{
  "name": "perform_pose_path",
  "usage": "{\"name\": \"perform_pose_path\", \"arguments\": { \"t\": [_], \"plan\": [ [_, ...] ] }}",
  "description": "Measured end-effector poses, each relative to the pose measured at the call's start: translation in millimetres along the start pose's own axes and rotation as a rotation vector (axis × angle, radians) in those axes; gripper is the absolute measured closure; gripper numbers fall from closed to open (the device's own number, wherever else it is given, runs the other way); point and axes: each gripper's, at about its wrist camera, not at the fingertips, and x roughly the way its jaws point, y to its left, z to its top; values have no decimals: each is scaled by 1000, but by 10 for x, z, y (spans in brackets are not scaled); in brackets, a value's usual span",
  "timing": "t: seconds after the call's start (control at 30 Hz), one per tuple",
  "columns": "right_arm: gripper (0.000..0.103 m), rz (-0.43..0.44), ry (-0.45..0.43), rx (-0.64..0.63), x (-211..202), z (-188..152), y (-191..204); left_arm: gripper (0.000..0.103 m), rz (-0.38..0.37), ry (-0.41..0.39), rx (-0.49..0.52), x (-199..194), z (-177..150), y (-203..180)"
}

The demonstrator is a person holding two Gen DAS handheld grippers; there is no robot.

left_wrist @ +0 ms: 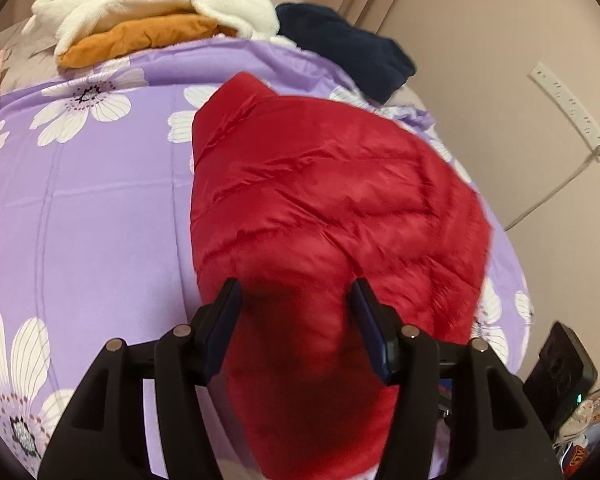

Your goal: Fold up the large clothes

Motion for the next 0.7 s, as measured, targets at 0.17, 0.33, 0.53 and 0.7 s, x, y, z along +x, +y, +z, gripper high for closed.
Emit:
{"name": "perform_pose_path", "arguments": {
  "t": [0.17, 0.33, 0.53, 0.7],
  "plan": [
    [82, 49, -20, -12, -230, 110, 70, 47, -82, -12, 28, -228, -286, -158],
    [81, 111, -135, 37, -475, 328, 46, 47, -52, 0, 97, -221, -439, -275],
    [81, 33, -180, 82, -303, 678, -47, 47, -52, 15, 92, -152, -431, -230],
    [82, -45, -36, 163, 127, 653, -272, 47, -62, 25, 90, -110, -434, -214]
  ]
}}
